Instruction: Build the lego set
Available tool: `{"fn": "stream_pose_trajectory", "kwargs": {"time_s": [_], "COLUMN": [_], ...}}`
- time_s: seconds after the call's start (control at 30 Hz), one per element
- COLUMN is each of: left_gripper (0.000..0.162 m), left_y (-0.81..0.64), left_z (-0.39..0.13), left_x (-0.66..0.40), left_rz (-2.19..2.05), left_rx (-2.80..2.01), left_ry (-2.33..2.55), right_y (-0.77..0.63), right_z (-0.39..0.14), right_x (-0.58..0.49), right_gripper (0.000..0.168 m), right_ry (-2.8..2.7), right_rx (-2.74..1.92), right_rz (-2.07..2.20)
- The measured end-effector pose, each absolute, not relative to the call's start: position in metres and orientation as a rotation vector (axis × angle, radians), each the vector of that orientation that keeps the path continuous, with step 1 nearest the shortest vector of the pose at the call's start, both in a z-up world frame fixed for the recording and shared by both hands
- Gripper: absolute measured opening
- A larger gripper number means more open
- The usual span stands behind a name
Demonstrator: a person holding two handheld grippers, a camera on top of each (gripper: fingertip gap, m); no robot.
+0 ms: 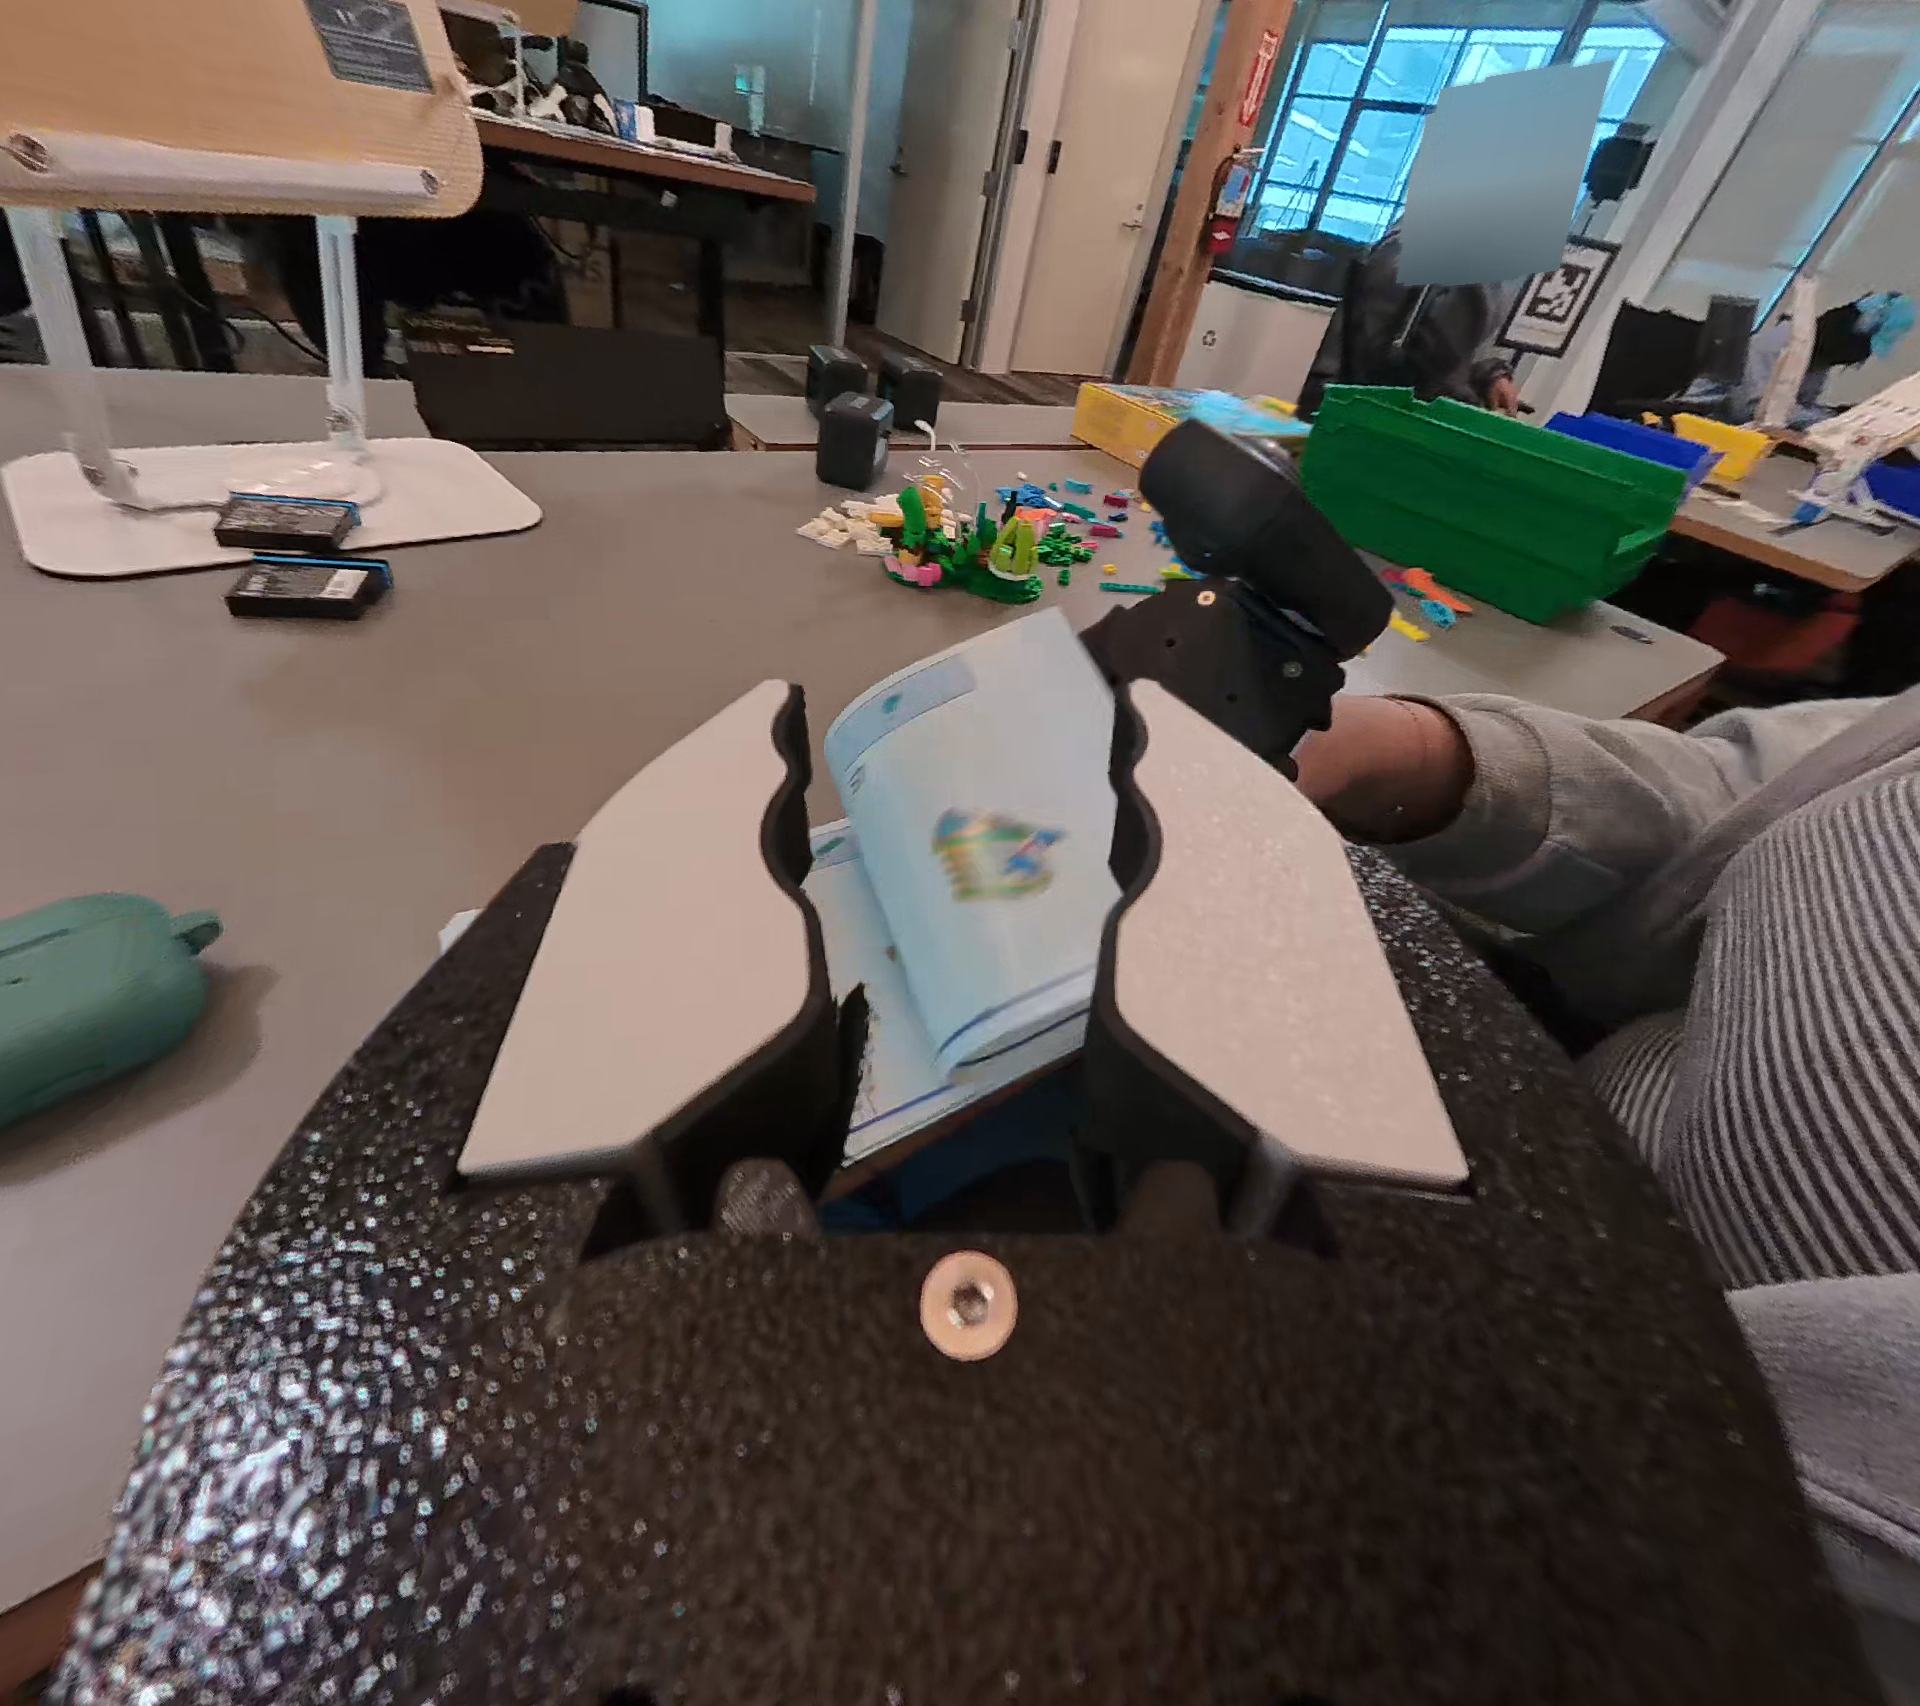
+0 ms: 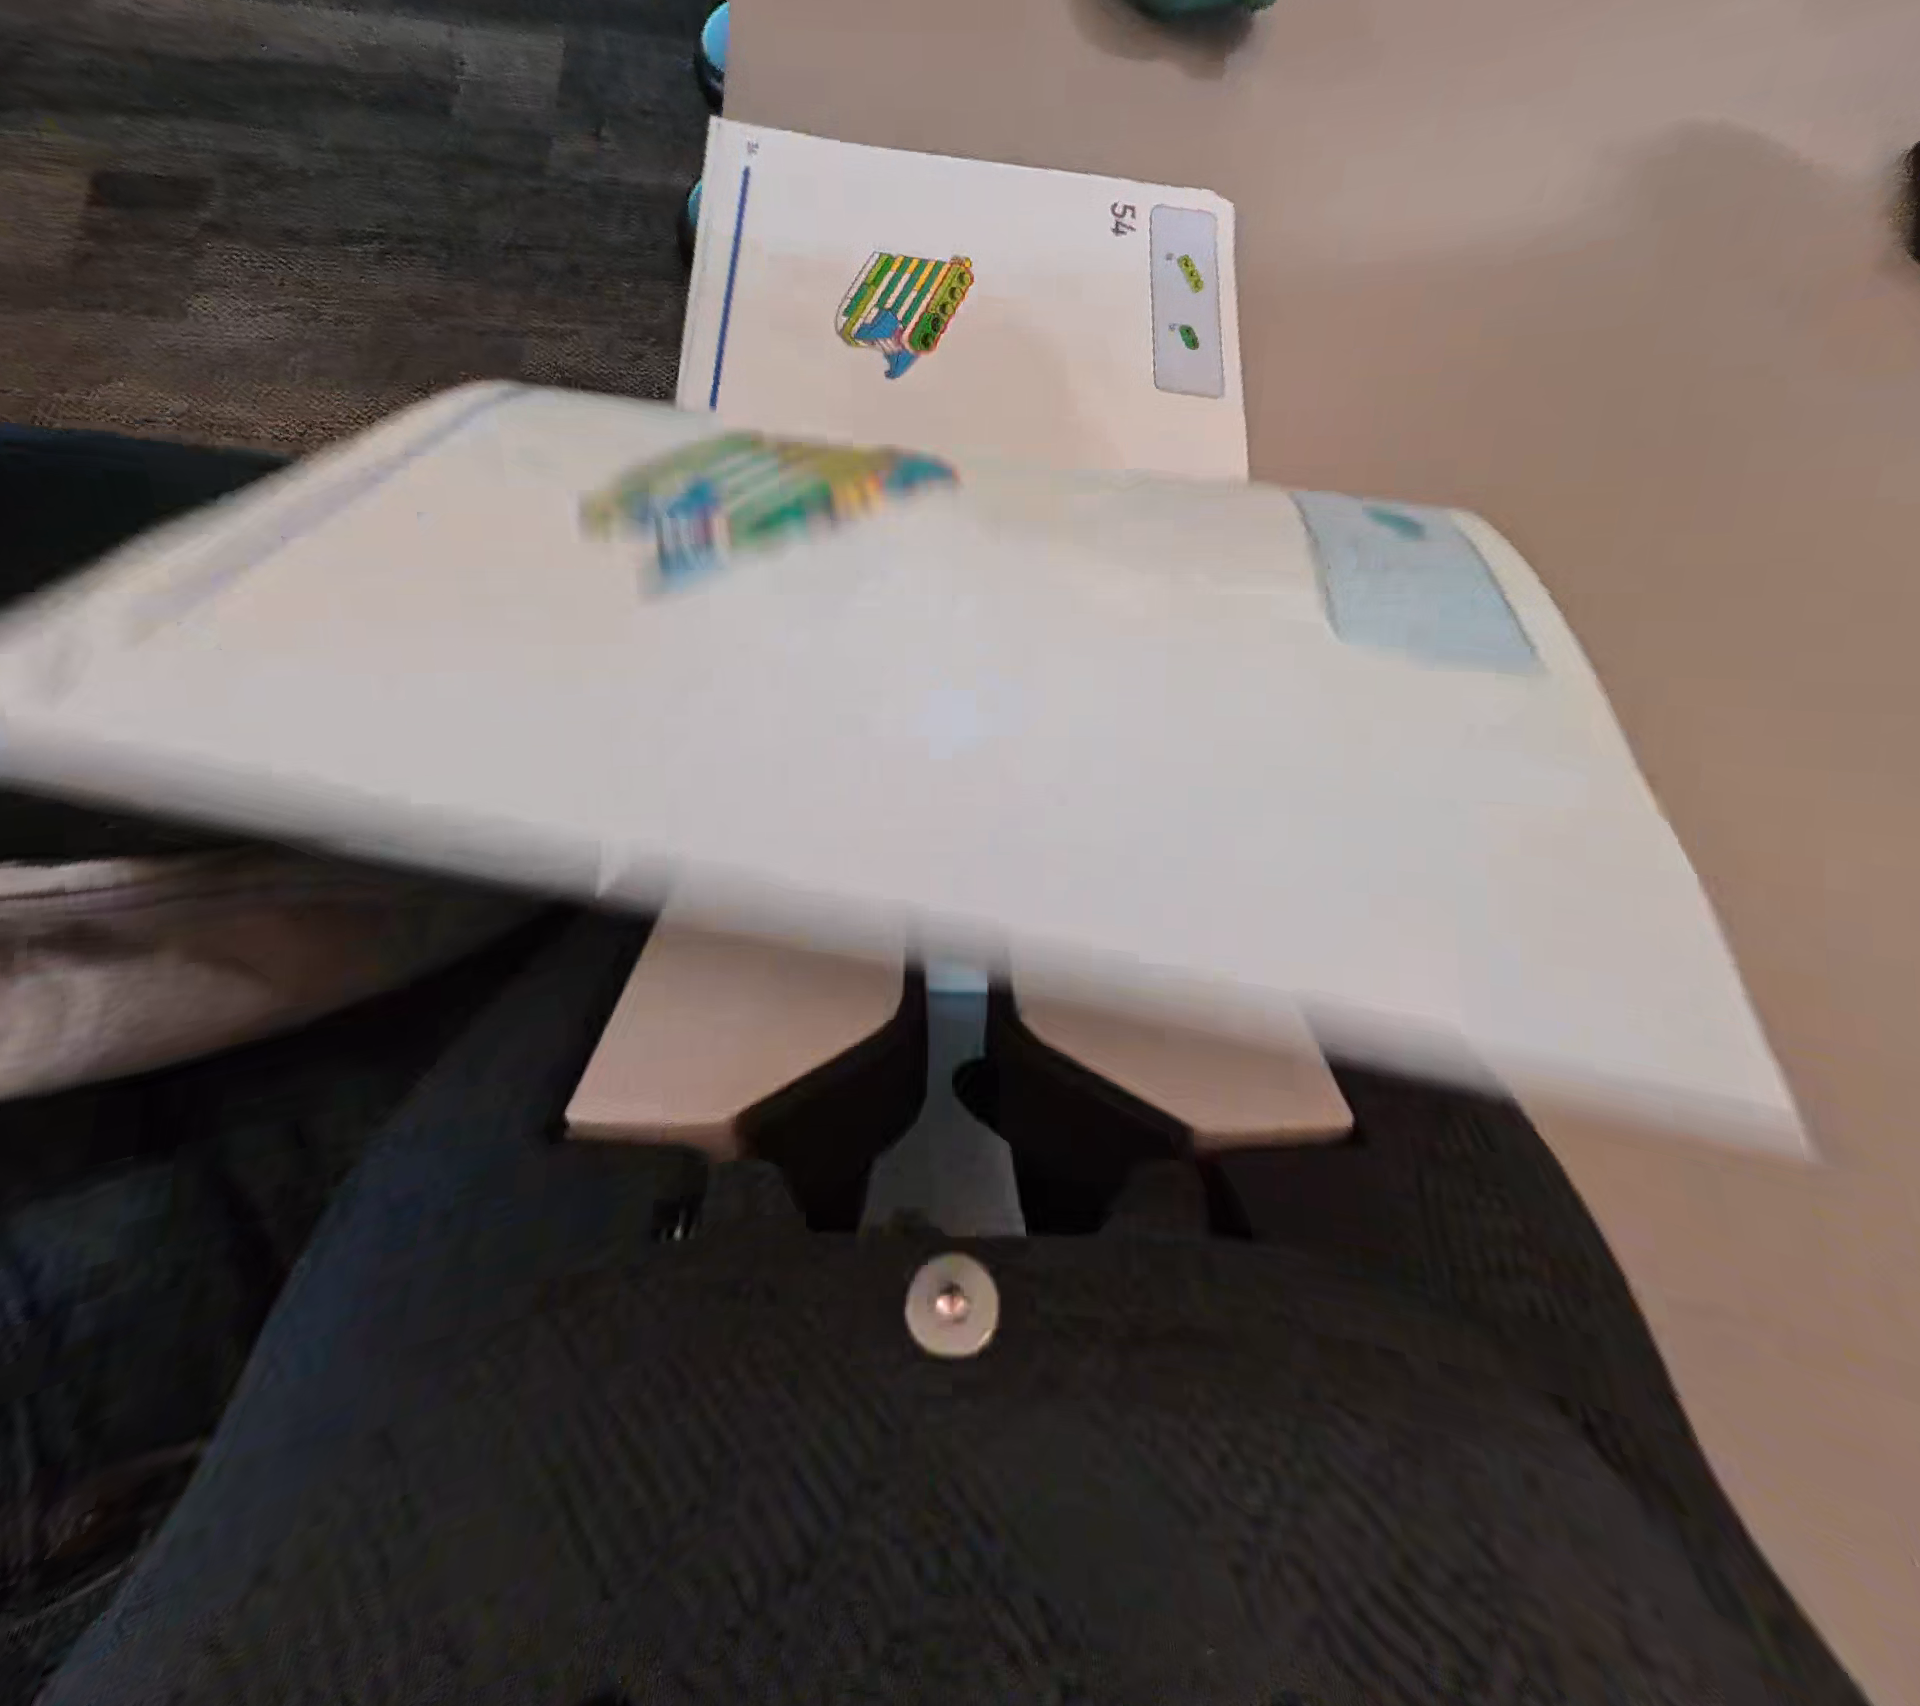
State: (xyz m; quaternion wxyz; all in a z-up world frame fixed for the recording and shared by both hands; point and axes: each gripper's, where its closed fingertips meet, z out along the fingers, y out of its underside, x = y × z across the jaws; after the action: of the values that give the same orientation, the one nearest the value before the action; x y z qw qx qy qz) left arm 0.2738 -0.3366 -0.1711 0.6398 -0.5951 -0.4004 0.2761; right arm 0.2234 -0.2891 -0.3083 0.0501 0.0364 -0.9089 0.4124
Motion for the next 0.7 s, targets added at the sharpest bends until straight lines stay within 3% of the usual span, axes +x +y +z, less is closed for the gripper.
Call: {"fn": "stream_pose_trajectory", "kwargs": {"time_s": [0.03,0.17,0.3,0.37,0.47,0.6,0.7], "left_gripper": [0.055,0.056,0.065,0.059,0.044,0.036,0.017], "left_y": [-0.337,-0.336,-0.329,-0.324,-0.311,-0.295,-0.285], "left_z": [-0.171,-0.175,-0.198,-0.212,-0.228,-0.258,-0.275], "left_x": [0.275,0.275,0.272,0.27,0.269,0.27,0.278], "left_rz": [0.635,0.661,0.632,0.589,0.469,0.353,0.209], "left_rx": [-1.364,-1.391,-1.452,-1.49,-1.522,-1.657,-1.724], "left_ry": [-0.91,-0.894,-0.892,-0.895,-0.882,-0.909,-0.926], "right_y": [-0.292,-0.286,-0.235,-0.207,-0.181,-0.172,-0.174], "right_z": [-0.311,-0.303,-0.29,-0.295,-0.309,-0.32,-0.322], "right_x": [0.223,0.221,0.225,0.223,0.221,0.226,0.225], "right_gripper": [0.007,0.009,0.035,0.039,0.029,0.015,0.01], "right_ry": [-2.774,-2.752,-2.708,-2.721,-2.815,-2.896,-2.944], "right_rx": [0.118,0.14,0.241,0.219,0.073,0.047,0.035], "right_rz": [1.244,1.28,1.222,1.114,0.994,0.905,0.887]}}
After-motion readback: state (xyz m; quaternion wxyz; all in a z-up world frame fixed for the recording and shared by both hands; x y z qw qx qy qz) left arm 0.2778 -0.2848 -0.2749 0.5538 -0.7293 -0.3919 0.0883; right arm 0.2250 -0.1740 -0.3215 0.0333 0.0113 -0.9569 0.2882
